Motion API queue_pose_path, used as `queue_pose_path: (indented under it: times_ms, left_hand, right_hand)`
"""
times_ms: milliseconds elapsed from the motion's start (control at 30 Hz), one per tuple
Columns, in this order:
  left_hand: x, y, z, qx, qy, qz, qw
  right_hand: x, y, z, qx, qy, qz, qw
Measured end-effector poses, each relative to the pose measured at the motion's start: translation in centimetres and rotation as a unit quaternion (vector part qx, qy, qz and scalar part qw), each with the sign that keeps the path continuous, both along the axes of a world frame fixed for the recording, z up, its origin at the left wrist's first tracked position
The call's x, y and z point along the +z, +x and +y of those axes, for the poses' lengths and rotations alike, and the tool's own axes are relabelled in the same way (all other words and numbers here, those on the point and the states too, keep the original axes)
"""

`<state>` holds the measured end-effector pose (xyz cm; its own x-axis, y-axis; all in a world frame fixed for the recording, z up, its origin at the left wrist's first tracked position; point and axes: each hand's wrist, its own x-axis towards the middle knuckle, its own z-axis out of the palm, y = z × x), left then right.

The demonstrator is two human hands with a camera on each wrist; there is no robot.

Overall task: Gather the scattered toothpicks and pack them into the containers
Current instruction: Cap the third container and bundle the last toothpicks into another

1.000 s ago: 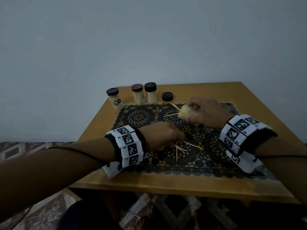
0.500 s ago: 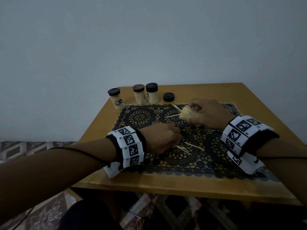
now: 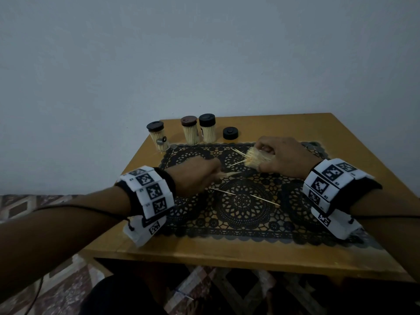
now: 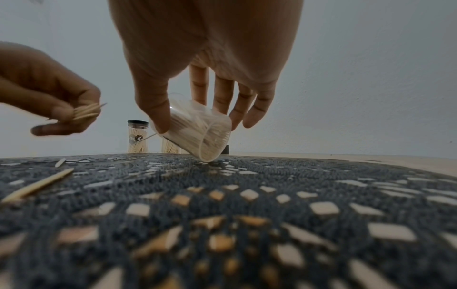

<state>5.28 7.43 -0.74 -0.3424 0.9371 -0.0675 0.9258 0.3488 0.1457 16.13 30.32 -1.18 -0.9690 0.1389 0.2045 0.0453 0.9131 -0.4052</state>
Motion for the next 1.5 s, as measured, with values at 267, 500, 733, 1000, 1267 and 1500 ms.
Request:
queue_pose_path:
  times_ms: [267,500,733,1000,1267,1500]
  left_hand:
    - [1.7,-1.3,1.7,0.046,0.09,0.049,0.994]
    - [1.5,0.1,5.2,0.042,0.118,0.036,0.992]
    - [1.0,1.2,5.9,0.107,0.214,-0.091,0.967]
    - [0.9,1.0,4.2,0.162,0.203,-0.224,0.939]
    - [0.6,4.1,5.9,0.072,0.143,-0.195,0.967]
    - [0.3,3.2,5.2,0.075,0.119,-0.176,0.974]
  right_hand:
    - [0.1,0.0,-0.1,0.014,0.004,-0.004,1.0]
    - [0.0,0.1,-0.3,0.044,-0.007,0.0,0.999]
    - [-0.3,-0.1,0.0,0.058,-0.022,0.019,0.998]
    - [-0.4,-0.2,0.2,0.056,-0.033,0.012,0.998]
    - [-0.6,-0.1,0.1,0.086,-0.046,0.053,0.994]
    - [-0.5,-0.3,0.2,0.068,-0.045,0.053,0.995]
